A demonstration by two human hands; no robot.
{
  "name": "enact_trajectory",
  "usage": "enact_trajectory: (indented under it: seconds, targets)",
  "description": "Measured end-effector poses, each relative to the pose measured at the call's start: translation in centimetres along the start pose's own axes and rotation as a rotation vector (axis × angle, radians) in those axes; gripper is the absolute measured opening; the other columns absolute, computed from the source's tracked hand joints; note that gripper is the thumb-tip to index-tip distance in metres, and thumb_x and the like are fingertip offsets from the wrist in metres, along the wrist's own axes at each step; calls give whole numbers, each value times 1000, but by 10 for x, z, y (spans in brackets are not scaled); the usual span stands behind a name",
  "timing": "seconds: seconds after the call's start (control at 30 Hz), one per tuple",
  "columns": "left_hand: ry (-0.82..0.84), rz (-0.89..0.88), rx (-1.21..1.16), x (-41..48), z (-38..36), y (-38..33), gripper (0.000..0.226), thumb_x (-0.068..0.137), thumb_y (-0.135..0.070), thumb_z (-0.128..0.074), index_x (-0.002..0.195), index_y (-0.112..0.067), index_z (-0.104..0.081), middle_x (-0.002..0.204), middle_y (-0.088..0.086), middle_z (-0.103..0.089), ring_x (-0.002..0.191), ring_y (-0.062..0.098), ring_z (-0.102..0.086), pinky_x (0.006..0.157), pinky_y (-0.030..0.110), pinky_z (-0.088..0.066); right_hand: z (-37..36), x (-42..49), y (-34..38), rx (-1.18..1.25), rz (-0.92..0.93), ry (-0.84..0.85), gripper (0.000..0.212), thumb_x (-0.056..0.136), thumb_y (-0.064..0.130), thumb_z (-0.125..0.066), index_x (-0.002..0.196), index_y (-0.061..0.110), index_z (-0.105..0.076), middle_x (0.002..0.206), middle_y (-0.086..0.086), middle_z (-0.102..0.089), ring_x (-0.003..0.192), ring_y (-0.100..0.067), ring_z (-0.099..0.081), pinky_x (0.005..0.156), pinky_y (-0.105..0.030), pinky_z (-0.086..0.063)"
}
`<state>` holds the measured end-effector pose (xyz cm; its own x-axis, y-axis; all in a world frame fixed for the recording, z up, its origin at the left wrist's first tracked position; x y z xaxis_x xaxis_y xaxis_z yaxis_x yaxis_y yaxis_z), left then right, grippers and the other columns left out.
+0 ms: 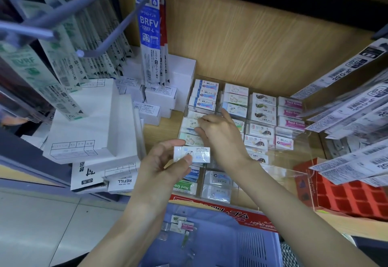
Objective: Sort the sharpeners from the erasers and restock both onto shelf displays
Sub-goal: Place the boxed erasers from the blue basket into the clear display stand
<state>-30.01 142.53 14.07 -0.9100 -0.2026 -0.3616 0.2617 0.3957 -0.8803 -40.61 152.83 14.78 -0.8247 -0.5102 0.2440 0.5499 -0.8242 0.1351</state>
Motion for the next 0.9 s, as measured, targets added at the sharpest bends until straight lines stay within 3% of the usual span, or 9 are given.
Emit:
enact_trajectory:
  seconds: [0.17,0.27,0.37,0.43,0.53,0.6,0.67,0.77,0.9]
  targets:
    - [8,5,-2,-1,-1,1,23,84,-1,-64,97,-20,-66,102,6,-71,100,21,-66,77,23,-54,5,-1,0,-60,-40,211,22,98,22,-48,97,5,-60,96,-10,-63,97,-27,-58,117,-42,-6]
    - [3,11,-12,0,0,1,24,84,0,-63,97,-19,-66,102,7,-71,101,24,-66,77,23,-55,5,-2,1,-140,-37,251,24,99,22,-42,106,5,-56,103,-11,-61,103,-27,-56,117,-40,1]
    - [0,13,-5,0,0,1,23,84,0,-64,98,-19,-66,106,11,-69,104,26,-64,80,26,-52,4,-2,1,-53,-38,264,20,97,17,-48,100,2,-60,101,-14,-63,108,-30,-54,117,-41,-2]
    - [-5,14,-8,0,0,1,23,85,-1,-63,99,-19,-65,106,11,-69,103,25,-65,81,25,-52,15,-7,-4,171,-49,144,22,94,8,-51,112,3,-63,114,-12,-64,120,-28,-49,116,-37,-12]
    - [-9,14,-10,-2,1,1,23,86,-2,-63,101,-19,-63,101,6,-72,100,21,-67,83,26,-52,51,-33,-17,614,-240,8,36,94,-1,-46,123,14,-60,121,6,-58,117,-2,-46,99,-4,-26]
    - [13,-1,9,-3,-1,0,24,86,-3,-63,103,-19,-64,103,4,-71,101,21,-66,85,27,-52,59,-56,-10,812,-243,122,39,93,1,-49,124,23,-58,119,10,-59,111,6,-50,93,-1,-31]
    - [50,-28,32,-6,-5,-2,26,85,-3,-63,106,-19,-65,108,5,-70,102,20,-66,85,26,-53,62,-74,6,846,-151,184,39,91,8,-58,125,27,-55,117,8,-58,109,0,-53,94,-9,-38]
    - [106,-48,28,-10,-13,-5,29,84,-5,-62,109,-20,-66,113,6,-67,99,17,-65,80,22,-54,61,-83,13,722,-98,49,39,84,20,-64,123,20,-59,113,11,-55,101,-1,-53,87,-9,-42]
    - [153,-22,-1,-15,-18,-3,32,85,-20,-59,116,-26,-63,118,2,-66,107,15,-64,87,22,-53,69,-91,4,703,-164,-111,30,83,10,-67,113,14,-65,104,19,-54,91,4,-54,82,-6,-41]
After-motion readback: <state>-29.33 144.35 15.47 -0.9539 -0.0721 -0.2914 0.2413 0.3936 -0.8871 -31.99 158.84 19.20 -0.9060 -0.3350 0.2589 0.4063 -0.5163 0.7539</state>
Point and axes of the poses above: each hand's wrist, its own x-axis towards the middle knuckle, its own z-axis out of the back of the hand, y = z × x, the point moved 6 cm from there along x, towards the middle knuckle
